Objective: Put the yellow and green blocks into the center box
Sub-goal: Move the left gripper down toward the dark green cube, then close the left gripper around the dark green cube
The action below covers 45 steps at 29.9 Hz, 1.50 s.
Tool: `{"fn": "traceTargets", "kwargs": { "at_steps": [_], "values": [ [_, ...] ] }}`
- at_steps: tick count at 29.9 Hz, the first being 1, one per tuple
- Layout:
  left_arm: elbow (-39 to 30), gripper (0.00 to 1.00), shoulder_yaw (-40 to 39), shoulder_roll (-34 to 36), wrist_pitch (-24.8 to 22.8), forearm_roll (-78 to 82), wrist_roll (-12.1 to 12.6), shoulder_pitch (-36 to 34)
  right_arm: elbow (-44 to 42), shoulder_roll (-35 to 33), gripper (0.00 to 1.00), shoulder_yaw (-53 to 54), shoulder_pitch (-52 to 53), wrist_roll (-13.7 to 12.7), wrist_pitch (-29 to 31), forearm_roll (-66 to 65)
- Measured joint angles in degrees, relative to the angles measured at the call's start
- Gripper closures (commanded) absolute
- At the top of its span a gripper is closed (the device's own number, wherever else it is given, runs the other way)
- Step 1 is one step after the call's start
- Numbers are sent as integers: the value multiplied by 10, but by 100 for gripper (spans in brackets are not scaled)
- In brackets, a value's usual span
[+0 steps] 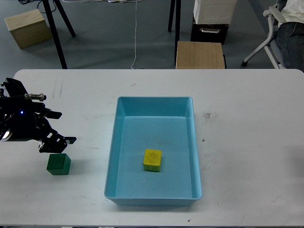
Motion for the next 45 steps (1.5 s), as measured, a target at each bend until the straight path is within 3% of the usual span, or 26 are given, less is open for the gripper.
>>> {"fn": "traceTargets", "kwargs": {
  "at_steps": [8, 17, 25, 30, 41, 45],
  "values": [
    [-8, 0, 130, 8, 10, 0, 0, -60, -3, 0, 3, -1, -3, 0, -5, 0],
    [17, 0, 157, 4, 21, 0, 0, -60, -4, 0, 3, -1, -3, 0, -9, 0],
    [65, 0, 191, 1, 78, 0, 0, -57, -13, 2, 3, -2, -6, 0, -9, 0],
    [99, 1, 194, -16, 82, 0, 0, -50, -13, 3, 3, -2, -6, 0, -9, 0],
    [103, 2, 194, -30, 83, 0, 0, -37, -14, 2, 3, -3, -6, 0, -9, 0],
    [103, 8, 192, -40, 83, 0, 0, -38, -14, 5, 3, -5, -6, 0, -9, 0]
  ]
}}
